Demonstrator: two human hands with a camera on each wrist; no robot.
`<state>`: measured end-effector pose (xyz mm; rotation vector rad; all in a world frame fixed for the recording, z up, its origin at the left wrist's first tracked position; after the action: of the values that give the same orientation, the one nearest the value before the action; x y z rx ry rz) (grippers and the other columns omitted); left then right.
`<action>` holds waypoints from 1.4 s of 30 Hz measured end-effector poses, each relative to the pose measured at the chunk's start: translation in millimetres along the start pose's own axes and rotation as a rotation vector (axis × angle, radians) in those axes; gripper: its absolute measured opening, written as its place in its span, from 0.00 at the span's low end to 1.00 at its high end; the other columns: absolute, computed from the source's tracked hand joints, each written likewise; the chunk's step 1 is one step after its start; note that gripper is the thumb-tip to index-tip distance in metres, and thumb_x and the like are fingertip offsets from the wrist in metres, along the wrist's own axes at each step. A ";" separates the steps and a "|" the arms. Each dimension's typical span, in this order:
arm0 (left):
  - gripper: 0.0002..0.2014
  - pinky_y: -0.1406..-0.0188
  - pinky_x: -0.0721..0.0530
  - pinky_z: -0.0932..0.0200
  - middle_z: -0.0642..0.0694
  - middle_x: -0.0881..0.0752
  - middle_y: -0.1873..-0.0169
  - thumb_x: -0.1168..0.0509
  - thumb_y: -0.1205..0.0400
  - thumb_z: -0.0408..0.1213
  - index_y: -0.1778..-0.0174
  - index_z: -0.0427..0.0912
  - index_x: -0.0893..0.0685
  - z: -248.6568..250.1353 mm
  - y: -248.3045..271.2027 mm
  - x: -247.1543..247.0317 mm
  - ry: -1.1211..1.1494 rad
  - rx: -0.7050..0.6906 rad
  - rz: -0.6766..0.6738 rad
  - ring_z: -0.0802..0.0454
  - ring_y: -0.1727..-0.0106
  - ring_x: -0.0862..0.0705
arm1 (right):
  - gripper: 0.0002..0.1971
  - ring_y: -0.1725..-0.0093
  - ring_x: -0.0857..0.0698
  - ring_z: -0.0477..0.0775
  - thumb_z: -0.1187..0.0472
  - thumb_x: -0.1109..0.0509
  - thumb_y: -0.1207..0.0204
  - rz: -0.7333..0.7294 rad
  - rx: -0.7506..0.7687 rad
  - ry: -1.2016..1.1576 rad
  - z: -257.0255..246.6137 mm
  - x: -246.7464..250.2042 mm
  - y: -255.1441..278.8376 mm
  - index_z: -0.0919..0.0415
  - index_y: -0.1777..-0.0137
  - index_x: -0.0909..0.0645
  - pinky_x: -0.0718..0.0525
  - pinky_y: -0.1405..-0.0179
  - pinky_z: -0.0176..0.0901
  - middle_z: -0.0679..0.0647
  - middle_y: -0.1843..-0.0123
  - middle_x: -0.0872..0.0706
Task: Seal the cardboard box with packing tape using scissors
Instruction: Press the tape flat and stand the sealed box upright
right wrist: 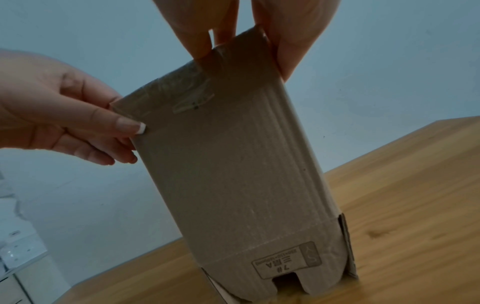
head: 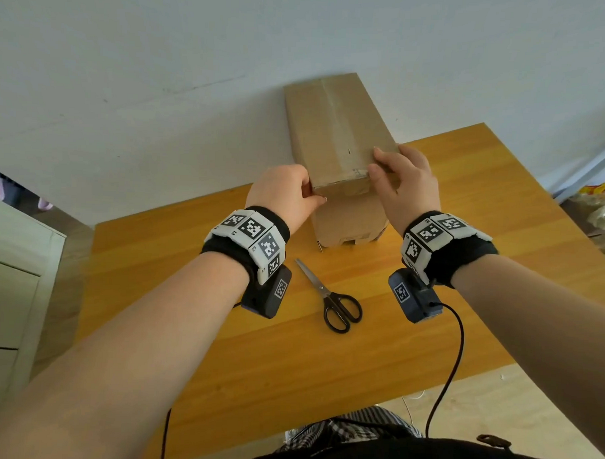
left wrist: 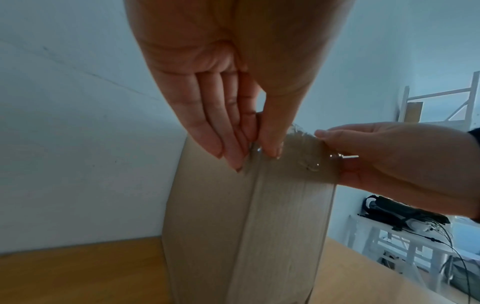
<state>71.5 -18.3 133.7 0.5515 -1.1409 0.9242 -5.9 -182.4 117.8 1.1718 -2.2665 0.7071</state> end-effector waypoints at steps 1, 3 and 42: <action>0.15 0.68 0.27 0.60 0.52 0.23 0.70 0.33 0.23 0.52 0.64 0.45 0.24 0.3 -1.7 -1.3 -0.019 0.002 -0.014 0.52 0.66 0.23 | 0.19 0.27 0.29 0.57 0.52 0.38 0.19 0.003 0.006 0.006 -0.1 1.0 -0.3 0.57 0.31 0.23 0.29 0.31 0.41 0.60 0.25 0.30; 0.17 0.72 0.30 0.62 0.52 0.26 0.72 0.34 0.23 0.54 0.67 0.47 0.27 2.5 -3.7 -1.7 -0.045 -0.007 -0.022 0.55 0.70 0.27 | 0.19 0.30 0.27 0.56 0.53 0.37 0.19 0.007 0.016 0.009 -0.3 2.3 -0.5 0.58 0.31 0.22 0.29 0.35 0.37 0.59 0.27 0.29; 0.26 0.38 0.18 0.50 0.46 0.20 0.35 0.36 0.20 0.48 0.26 0.43 0.28 -16.2 24.3 -33.1 0.699 0.306 -0.275 0.49 0.36 0.20 | 0.11 0.65 0.24 0.49 0.51 0.38 0.23 -0.199 -0.278 -0.141 25.5 5.2 5.8 0.57 0.54 0.21 0.29 0.71 0.37 0.48 0.65 0.21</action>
<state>55.2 -3.8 95.3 0.5505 -0.2877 0.9467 -18.0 -198.9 100.8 1.3174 -2.2302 0.2309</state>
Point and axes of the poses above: each hand's wrist, its own y-axis away from the middle knuckle, its own x-axis out of the back of the hand, z = x × y, the point moved 10 cm from there along -y, towards the middle knuckle
